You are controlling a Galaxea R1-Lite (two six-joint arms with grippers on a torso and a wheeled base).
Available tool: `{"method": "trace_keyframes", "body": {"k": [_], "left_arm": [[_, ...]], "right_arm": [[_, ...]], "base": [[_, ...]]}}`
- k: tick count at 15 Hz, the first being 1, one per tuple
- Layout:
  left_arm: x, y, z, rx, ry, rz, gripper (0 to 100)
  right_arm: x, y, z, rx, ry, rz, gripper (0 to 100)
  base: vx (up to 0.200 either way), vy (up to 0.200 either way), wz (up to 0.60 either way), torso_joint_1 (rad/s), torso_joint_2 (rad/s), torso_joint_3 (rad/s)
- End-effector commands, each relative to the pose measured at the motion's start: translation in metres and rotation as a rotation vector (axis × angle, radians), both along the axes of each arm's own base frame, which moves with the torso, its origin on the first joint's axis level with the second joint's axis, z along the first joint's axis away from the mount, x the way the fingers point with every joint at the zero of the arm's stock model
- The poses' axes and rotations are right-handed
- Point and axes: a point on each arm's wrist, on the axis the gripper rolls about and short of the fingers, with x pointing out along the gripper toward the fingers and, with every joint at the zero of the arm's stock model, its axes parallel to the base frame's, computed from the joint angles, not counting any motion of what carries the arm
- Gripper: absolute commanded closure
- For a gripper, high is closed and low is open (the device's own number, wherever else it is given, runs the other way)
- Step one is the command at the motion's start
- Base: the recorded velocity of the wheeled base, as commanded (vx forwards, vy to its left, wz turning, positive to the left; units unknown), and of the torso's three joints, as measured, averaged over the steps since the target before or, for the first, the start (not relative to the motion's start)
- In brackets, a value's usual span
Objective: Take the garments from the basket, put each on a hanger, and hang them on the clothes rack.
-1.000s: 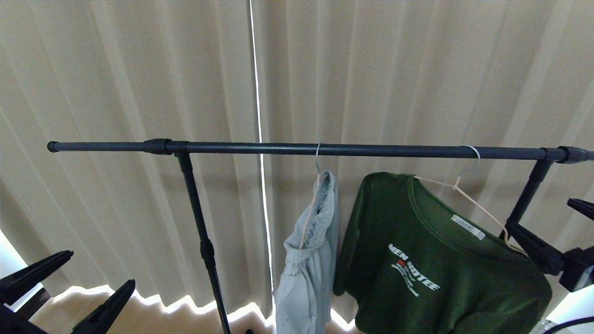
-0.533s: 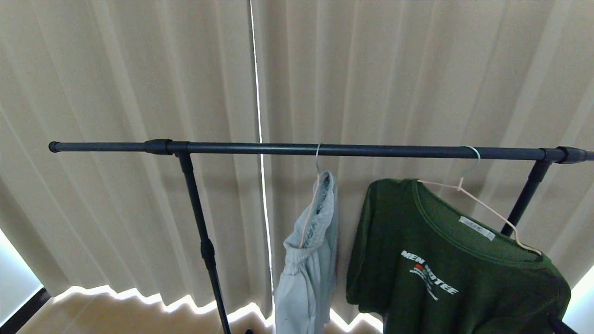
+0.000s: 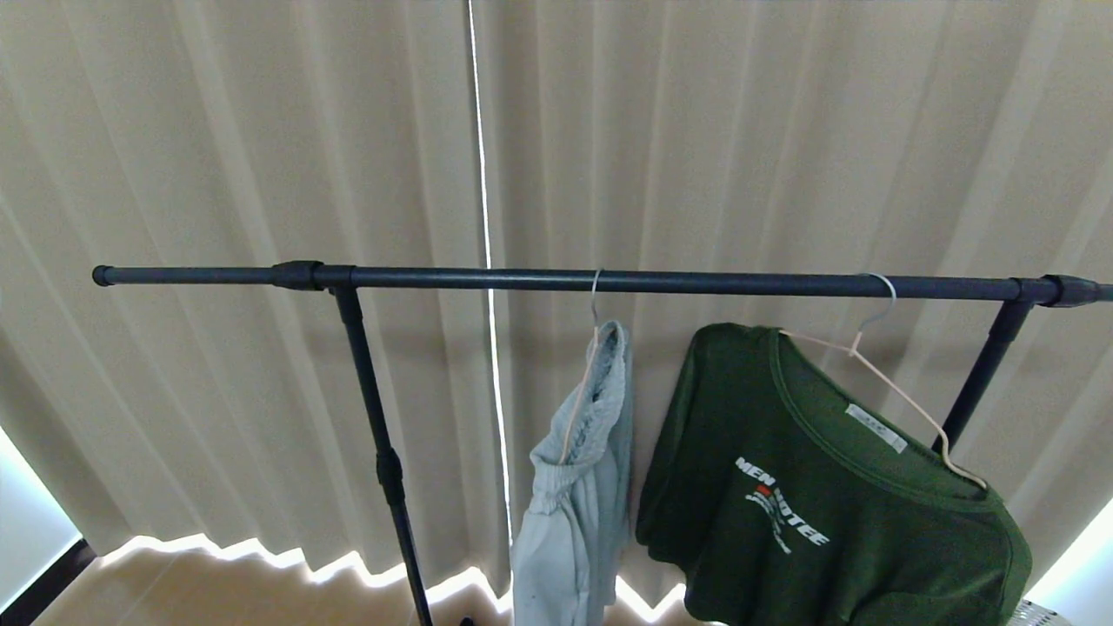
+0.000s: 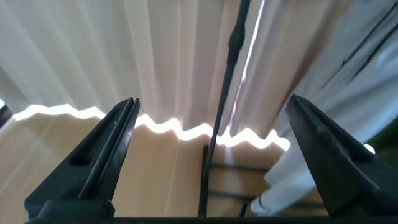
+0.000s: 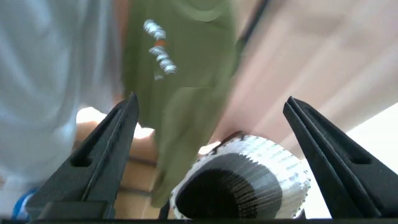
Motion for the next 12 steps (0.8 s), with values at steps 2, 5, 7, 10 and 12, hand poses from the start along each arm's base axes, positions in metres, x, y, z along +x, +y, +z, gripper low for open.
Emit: {"method": "trace_keyframes", "body": {"k": [2,5,7,10,12], "left_arm": [[0.002,0.000,-0.012,0.008,-0.118,0.023,0],[0.002,-0.002,-0.012,0.028,-0.131,-0.053,0],[0.002,-0.002,-0.012,0.036,-0.134,-0.070,0],[0.002,-0.002,-0.012,0.017,-0.136,-0.068,0],[0.002,-0.002,-0.012,0.015,-0.138,-0.061,0]], "right_arm": [[-0.005,0.000,-0.005,0.058,-0.063,-0.020,0],[-0.004,0.001,-0.006,0.075,-0.067,-0.019,0],[0.004,0.001,-0.014,0.090,-0.126,-0.011,0],[0.007,0.001,-0.016,0.137,-0.149,0.006,0],[0.007,0.001,-0.016,0.189,-0.155,0.002,0]], "base": [[0.000,0.000,0.00,0.000,0.00,0.000],[0.000,0.000,0.00,0.000,0.00,0.000],[0.000,0.000,0.00,0.000,0.00,0.000],[0.000,0.000,0.00,0.000,0.00,0.000],[0.000,0.000,0.00,0.000,0.00,0.000]]}}
